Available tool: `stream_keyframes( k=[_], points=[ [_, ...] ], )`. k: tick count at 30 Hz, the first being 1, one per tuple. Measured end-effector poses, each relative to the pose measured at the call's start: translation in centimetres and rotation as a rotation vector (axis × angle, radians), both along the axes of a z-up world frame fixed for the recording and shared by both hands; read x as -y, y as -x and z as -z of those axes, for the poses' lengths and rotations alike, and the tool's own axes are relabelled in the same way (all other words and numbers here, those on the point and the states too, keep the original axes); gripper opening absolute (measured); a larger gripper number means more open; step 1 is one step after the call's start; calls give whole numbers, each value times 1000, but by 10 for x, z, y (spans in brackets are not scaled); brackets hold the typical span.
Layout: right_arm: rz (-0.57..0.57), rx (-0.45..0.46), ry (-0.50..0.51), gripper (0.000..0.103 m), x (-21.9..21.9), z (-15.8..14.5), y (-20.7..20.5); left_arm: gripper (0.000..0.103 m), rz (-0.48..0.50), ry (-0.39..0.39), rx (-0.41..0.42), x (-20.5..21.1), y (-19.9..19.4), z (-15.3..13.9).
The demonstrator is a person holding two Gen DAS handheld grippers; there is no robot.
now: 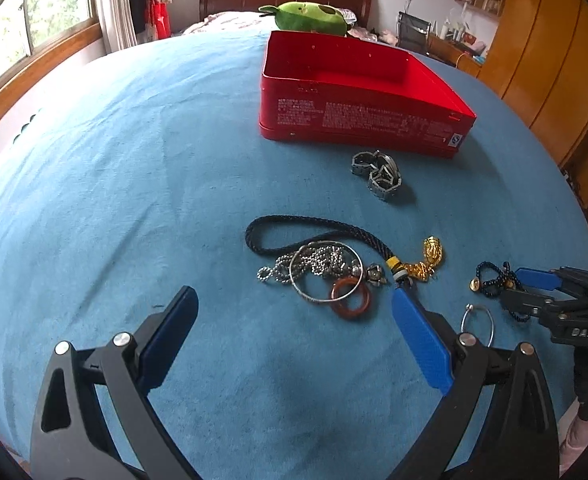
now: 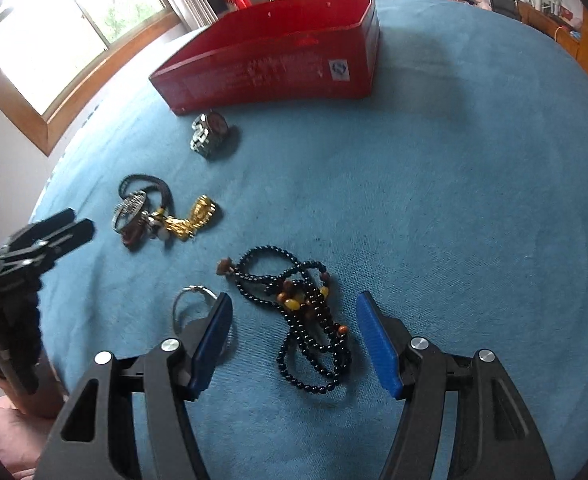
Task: Organize jewelry
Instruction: 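Close the right tool on the black bead necklace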
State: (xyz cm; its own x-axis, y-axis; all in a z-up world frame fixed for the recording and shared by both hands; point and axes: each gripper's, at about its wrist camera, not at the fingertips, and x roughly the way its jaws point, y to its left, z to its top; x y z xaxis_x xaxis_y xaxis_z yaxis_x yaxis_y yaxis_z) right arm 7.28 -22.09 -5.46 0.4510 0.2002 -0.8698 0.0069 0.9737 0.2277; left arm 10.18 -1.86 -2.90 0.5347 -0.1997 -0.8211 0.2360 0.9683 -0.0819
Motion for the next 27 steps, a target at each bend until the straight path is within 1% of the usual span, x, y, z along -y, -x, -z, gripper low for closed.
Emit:
stream_keyframes(
  k=[3,5,6,8,9,10,11,14,16,18,20,24,27],
  points=[
    [-13,14,70,62,-9,3,0,97,-6,2,2,-2,2,-2],
    [-14,29,130,51,-14,3,2,97,-6,5,1,-2,2,-2],
    [-14,35,139,49,-17,4,2,97,-7,5,-1,-2,2,-2],
    [-19,49,160,36,-21,4,3,97,-5,8,-5,-1,2,-2],
    [-18,54,166,32,-21,4,4,97,-3,10,-8,-1,2,-2],
    [-21,58,160,22,-21,4,6,97,-1,11,-9,0,2,-2],
    [-23,61,153,15,-21,4,6,97,0,13,-10,0,2,-2],
    [-12,61,121,14,-16,4,7,97,10,11,-17,5,-2,-2],
    [-6,59,83,14,-11,3,7,97,20,20,-24,9,-7,-4],
    [6,52,15,13,-2,2,4,97,25,15,-41,15,-15,-5],
    [20,58,-8,13,5,-3,3,97,34,29,-54,22,-25,-8],
    [58,90,-34,13,17,-13,-7,97,33,12,-91,43,-58,-10],
    [88,112,-40,13,26,-19,-12,97,30,-18,-122,63,-85,-3]
  ],
)
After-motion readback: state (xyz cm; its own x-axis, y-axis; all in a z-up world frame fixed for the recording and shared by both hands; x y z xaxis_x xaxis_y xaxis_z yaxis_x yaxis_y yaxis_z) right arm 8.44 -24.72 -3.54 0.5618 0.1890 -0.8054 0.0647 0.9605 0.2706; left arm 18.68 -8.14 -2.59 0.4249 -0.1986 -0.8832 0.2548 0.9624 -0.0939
